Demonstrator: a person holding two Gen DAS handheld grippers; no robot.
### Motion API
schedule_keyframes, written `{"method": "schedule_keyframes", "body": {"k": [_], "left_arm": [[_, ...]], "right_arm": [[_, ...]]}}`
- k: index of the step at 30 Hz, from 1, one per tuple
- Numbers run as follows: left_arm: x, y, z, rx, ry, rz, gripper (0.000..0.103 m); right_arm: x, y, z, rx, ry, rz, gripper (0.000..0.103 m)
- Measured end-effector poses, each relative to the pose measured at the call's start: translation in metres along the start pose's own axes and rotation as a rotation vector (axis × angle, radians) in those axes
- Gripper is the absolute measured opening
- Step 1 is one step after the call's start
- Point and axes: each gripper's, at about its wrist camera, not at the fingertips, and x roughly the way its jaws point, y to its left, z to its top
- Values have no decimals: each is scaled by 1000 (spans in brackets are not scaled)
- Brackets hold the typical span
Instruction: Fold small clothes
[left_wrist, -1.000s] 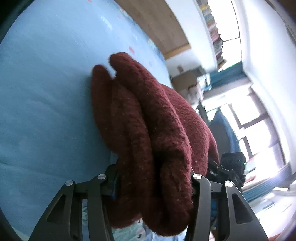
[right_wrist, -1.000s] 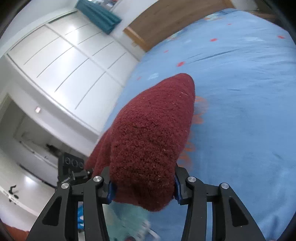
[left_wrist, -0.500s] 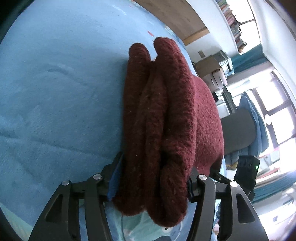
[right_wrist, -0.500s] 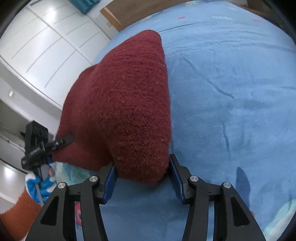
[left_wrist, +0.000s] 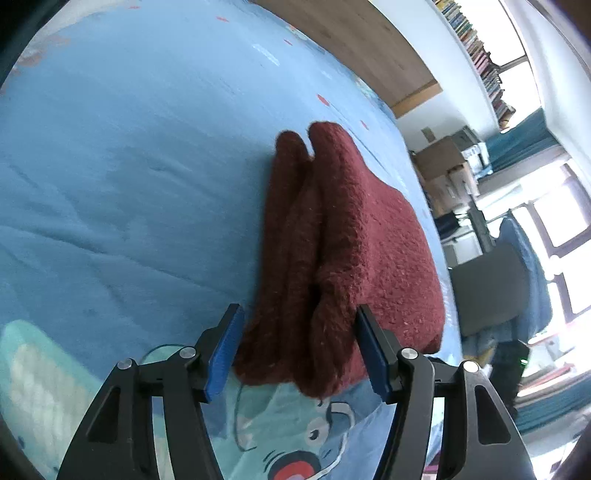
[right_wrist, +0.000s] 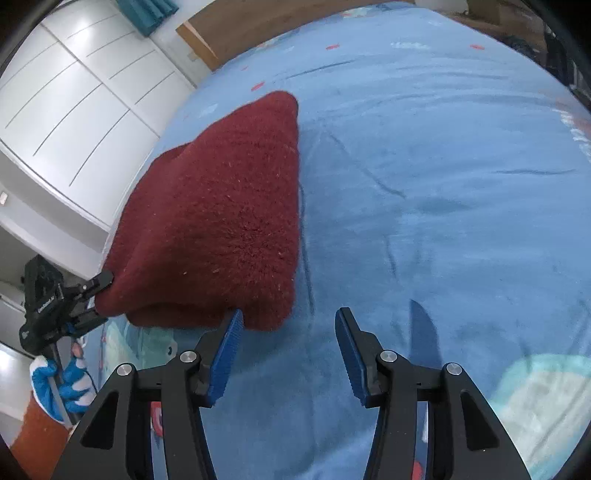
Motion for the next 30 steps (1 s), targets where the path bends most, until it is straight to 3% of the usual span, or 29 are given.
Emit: {"method": "schedule_keyframes", "body": {"k": [7, 14, 19, 30], "left_arm": [[-8, -27, -11, -9, -53, 90, 56], [-50, -57, -44, 55, -157, 205, 56], [-79, -72, -76, 89, -217, 309, 66], [-131, -95, -132, 134, -307, 409, 74]], "right_arm": [[-41, 19, -20, -78, -17, -38, 54], [-79, 41, -46, -152, -67, -89, 54], [-102, 48, -61, -152, -113, -127, 54], [-170, 87, -108, -165, -226, -227, 64]]}}
